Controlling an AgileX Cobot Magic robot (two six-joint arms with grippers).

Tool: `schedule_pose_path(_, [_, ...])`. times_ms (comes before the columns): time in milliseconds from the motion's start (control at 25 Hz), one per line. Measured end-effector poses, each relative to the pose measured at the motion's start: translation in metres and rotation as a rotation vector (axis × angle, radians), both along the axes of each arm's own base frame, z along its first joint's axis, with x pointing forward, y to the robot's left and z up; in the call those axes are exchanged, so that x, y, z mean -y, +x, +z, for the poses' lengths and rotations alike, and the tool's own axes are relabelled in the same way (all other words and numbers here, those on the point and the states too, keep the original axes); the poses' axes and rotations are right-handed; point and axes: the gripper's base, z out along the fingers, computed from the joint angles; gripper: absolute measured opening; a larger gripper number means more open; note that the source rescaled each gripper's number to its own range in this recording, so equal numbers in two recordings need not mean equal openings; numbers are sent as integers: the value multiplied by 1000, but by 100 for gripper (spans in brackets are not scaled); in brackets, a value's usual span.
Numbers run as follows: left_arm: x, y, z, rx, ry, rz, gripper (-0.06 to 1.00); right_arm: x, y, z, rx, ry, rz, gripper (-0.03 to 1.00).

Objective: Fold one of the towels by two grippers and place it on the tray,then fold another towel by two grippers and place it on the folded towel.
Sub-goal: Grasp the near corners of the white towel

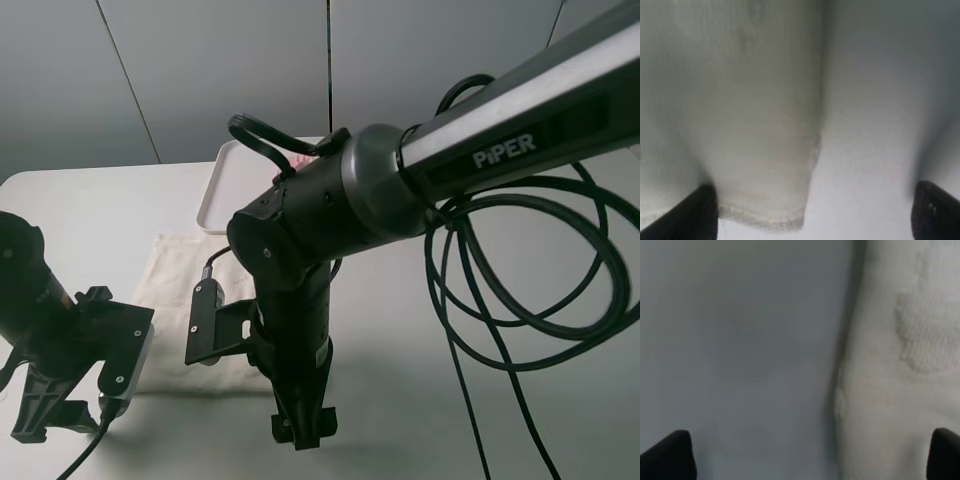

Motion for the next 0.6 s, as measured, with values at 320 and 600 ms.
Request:
schedule_pose_path(320, [0, 0, 0, 0, 0, 0, 100, 1, 3, -13, 23, -39, -42, 96])
schedule_pose_path(600, [0, 0, 0, 0, 0, -2, 100, 1, 7, -15, 63, -42, -70, 48])
